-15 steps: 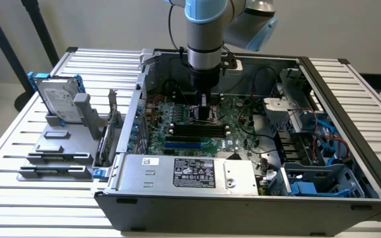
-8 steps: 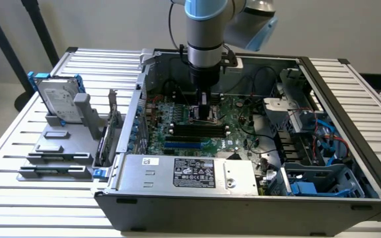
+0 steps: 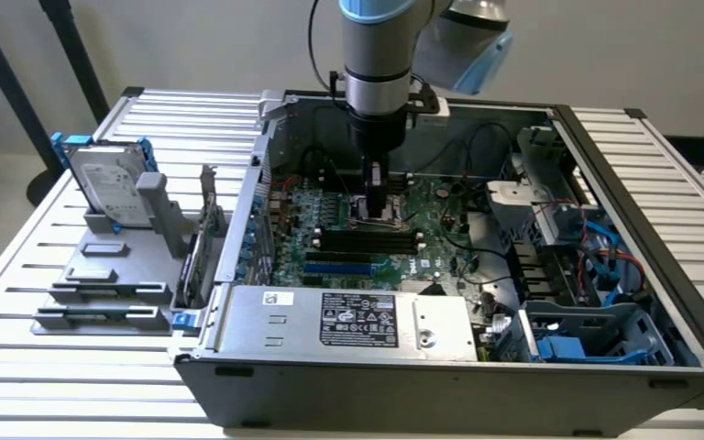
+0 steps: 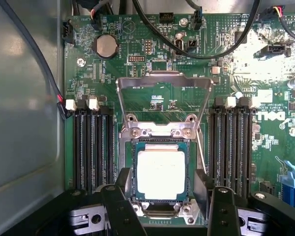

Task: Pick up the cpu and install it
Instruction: 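Place the cpu into insertion slot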

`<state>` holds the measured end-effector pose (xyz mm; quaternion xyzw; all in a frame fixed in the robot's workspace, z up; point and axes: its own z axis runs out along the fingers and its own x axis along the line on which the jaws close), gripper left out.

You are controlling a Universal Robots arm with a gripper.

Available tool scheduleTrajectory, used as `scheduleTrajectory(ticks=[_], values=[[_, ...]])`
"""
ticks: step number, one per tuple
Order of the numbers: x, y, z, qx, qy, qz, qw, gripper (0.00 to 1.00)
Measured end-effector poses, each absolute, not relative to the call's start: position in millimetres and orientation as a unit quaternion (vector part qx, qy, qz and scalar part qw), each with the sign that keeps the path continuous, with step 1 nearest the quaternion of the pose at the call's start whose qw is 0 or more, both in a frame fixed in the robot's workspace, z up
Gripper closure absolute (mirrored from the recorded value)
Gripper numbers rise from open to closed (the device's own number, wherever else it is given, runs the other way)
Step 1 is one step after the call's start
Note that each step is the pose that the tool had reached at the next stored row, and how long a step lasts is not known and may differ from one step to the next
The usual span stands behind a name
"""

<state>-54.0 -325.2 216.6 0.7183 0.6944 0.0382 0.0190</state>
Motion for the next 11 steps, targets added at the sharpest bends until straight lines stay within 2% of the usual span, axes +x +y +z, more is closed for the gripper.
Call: scheduleTrajectory(ticks=[9,11], values=[[-72.5,-328.0,224.0,0.718,0.694,0.041,0.013,0.38],[-77.8,-328.6,225.0,0.719,0.694,0.041,0.012,0.46]])
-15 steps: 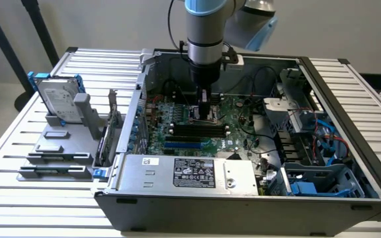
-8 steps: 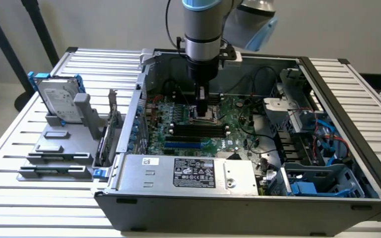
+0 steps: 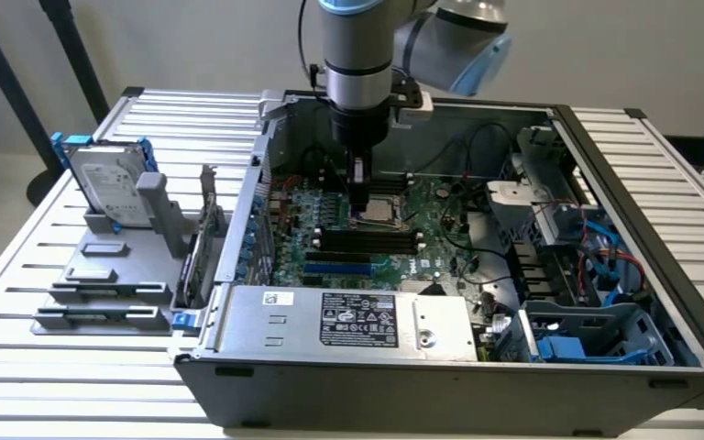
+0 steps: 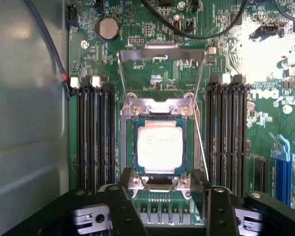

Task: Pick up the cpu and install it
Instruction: 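Place the cpu into insertion slot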

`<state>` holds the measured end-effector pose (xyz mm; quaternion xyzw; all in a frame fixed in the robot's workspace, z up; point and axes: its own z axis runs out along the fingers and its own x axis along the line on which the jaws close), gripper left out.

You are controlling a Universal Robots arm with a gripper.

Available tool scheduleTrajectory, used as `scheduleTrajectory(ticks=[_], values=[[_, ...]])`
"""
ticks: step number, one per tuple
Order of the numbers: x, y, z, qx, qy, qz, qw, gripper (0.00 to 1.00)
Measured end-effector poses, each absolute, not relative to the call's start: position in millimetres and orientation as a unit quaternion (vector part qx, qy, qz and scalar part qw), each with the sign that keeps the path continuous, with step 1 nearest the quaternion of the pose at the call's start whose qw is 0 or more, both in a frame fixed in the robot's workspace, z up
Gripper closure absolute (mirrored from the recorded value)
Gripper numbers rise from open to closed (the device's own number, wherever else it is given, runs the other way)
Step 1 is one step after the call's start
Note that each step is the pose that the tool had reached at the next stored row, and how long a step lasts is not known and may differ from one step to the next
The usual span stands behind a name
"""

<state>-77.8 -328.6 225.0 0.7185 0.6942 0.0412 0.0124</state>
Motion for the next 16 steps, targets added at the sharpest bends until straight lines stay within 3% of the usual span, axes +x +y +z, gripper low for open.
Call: scheduleTrajectory(ticks=[1,5,6,10,16], values=[[-80.4,-329.0,225.5,0.719,0.694,0.041,0.012,0.46],[-89.6,-331.1,227.8,0.719,0.694,0.041,0.01,0.7],[-91.4,-331.6,228.4,0.719,0.694,0.04,0.01,0.7],[-94.2,-332.8,230.6,0.719,0.694,0.039,0.009,0.88],[-94.3,-332.8,230.9,0.719,0.694,0.039,0.008,0.89]])
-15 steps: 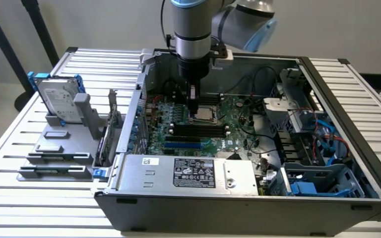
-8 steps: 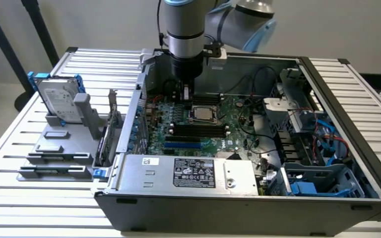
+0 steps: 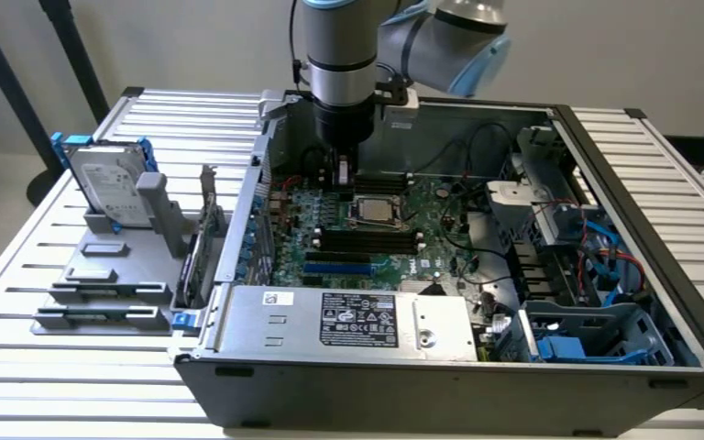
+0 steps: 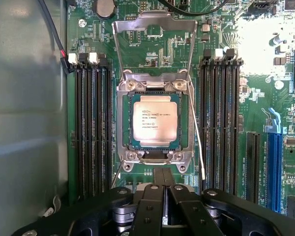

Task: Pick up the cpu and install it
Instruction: 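Close the cpu cover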

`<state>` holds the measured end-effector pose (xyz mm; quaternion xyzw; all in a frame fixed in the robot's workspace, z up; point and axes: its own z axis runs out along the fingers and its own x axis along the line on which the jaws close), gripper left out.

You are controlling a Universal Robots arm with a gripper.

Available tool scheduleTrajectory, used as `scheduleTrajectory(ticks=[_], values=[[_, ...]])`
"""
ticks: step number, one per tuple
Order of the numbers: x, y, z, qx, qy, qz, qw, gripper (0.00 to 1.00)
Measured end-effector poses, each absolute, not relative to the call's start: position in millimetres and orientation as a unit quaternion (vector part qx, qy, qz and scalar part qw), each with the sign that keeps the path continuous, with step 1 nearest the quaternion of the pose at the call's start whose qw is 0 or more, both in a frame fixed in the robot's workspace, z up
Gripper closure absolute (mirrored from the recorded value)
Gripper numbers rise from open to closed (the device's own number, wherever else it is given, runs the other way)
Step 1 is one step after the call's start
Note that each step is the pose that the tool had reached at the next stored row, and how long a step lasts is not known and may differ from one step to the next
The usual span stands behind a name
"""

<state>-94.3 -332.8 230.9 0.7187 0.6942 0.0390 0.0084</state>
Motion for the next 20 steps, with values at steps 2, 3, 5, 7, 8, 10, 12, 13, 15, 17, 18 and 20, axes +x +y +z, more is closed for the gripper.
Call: scheduleTrajectory(ticks=[2,3,5,7,8,10,12,13,15,17,18,20], values=[[-94.3,-332.8,230.9,0.719,0.694,0.039,0.008,0.89],[-94.3,-332.8,230.9,0.719,0.694,0.039,0.008,0.89],[-94.3,-332.8,230.9,0.719,0.694,0.039,0.008,0.89],[-94.3,-332.8,230.9,0.719,0.694,0.039,0.008,0.89],[-94.3,-332.8,230.9,0.719,0.694,0.039,0.008,0.89],[-94.3,-332.8,230.9,0.719,0.694,0.039,0.008,0.89],[-93.8,-332.9,230.9,0.719,0.694,0.039,0.008,0.89],[-91.8,-332.8,231.3,0.719,0.694,0.039,0.008,0.89],[-84.1,-332.9,233.8,0.719,0.694,0.037,0.006,0.89],[-76.1,-332.8,237.0,0.719,0.694,0.035,0.005,0.89],[-71.3,-332.9,239.1,0.719,0.694,0.034,0.004,0.89],[-62.5,-332.9,243.2,0.719,0.694,0.032,0.002,0.89]])
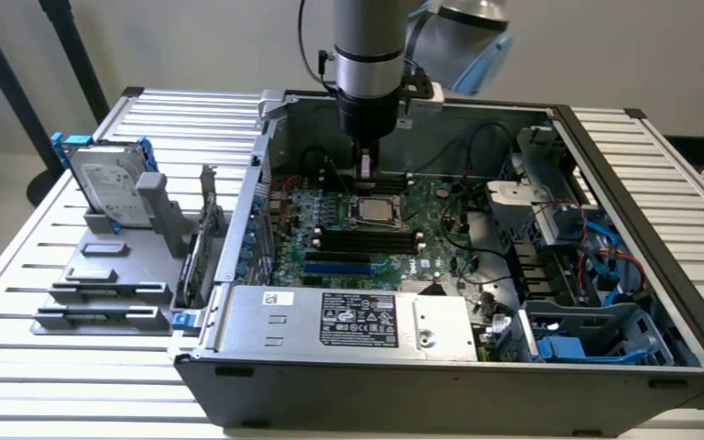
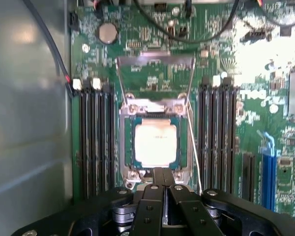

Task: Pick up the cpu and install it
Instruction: 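Close the cpu cover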

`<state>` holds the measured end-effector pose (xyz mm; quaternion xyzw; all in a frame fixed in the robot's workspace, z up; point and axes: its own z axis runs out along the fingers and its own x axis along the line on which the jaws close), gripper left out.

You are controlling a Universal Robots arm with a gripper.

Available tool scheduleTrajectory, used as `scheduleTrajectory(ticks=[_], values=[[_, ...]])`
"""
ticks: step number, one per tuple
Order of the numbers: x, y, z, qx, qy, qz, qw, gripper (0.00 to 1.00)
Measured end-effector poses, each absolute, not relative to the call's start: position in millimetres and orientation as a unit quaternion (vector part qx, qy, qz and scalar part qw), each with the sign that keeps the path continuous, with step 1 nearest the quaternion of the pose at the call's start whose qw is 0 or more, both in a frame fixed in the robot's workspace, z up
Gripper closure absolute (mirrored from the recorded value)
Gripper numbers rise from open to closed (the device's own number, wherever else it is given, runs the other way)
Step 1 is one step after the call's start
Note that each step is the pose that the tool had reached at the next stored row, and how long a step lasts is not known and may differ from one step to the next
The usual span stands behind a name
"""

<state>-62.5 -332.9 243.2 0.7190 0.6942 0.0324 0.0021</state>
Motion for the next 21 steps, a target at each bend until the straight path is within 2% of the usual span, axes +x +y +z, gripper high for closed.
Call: scheduleTrajectory(ticks=[10,21], values=[[-17.0,-334.4,267.6,0.719,0.694,0.026,-0.005,0.89],[33.3,-337.3,278.3,0.719,0.694,0.024,-0.008,0.89]])
